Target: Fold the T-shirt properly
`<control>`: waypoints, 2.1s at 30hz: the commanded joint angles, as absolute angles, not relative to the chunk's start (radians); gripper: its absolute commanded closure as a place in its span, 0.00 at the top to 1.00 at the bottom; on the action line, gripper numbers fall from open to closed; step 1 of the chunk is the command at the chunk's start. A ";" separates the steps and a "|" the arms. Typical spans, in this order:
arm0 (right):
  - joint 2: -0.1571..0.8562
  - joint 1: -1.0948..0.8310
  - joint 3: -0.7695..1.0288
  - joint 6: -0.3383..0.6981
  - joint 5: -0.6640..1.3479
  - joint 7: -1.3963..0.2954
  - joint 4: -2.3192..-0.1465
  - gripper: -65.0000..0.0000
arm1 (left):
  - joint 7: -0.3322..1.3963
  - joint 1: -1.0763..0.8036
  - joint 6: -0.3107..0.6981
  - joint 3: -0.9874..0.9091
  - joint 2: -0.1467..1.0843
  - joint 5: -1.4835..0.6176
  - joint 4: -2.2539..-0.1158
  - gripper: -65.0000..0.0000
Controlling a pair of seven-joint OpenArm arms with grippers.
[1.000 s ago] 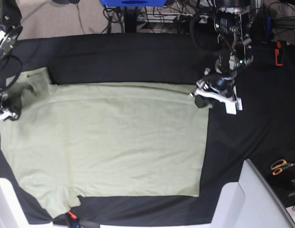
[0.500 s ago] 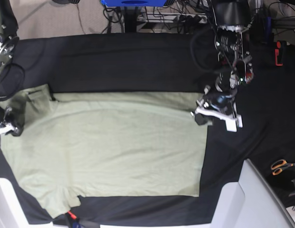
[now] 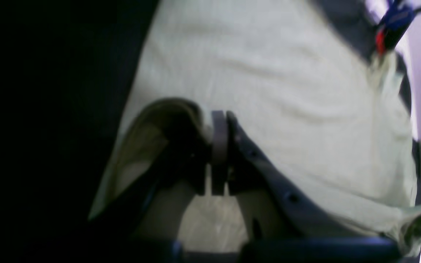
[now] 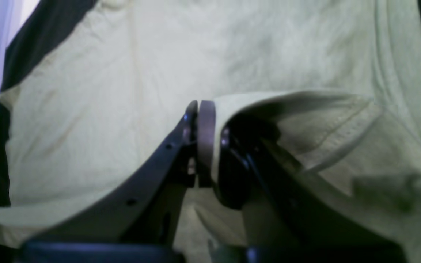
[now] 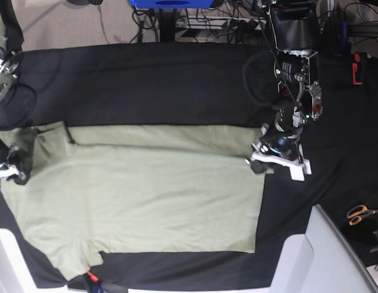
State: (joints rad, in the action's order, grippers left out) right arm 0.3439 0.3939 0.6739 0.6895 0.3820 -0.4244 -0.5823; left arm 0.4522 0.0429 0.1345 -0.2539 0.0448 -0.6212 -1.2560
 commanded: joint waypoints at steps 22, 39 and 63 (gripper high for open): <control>0.326 0.360 0.892 0.698 0.409 -0.369 -0.819 0.85 | 0.429 0.062 0.150 -0.380 0.050 -0.641 -1.425 0.70; 0.182 0.232 1.296 0.578 0.407 -0.674 -0.897 0.78 | 0.430 -0.351 0.151 -0.329 0.051 -0.641 -1.589 0.94; 0.386 0.335 1.288 0.576 0.401 -0.352 -0.288 0.03 | 0.430 -0.337 0.151 -0.335 0.041 -0.642 -1.563 0.94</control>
State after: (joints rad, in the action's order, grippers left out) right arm 0.3744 0.3233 1.2911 0.5720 0.3920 -0.3431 -0.2867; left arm 0.4461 -0.3367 0.1436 -0.3313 0.0376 -0.6315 -1.5509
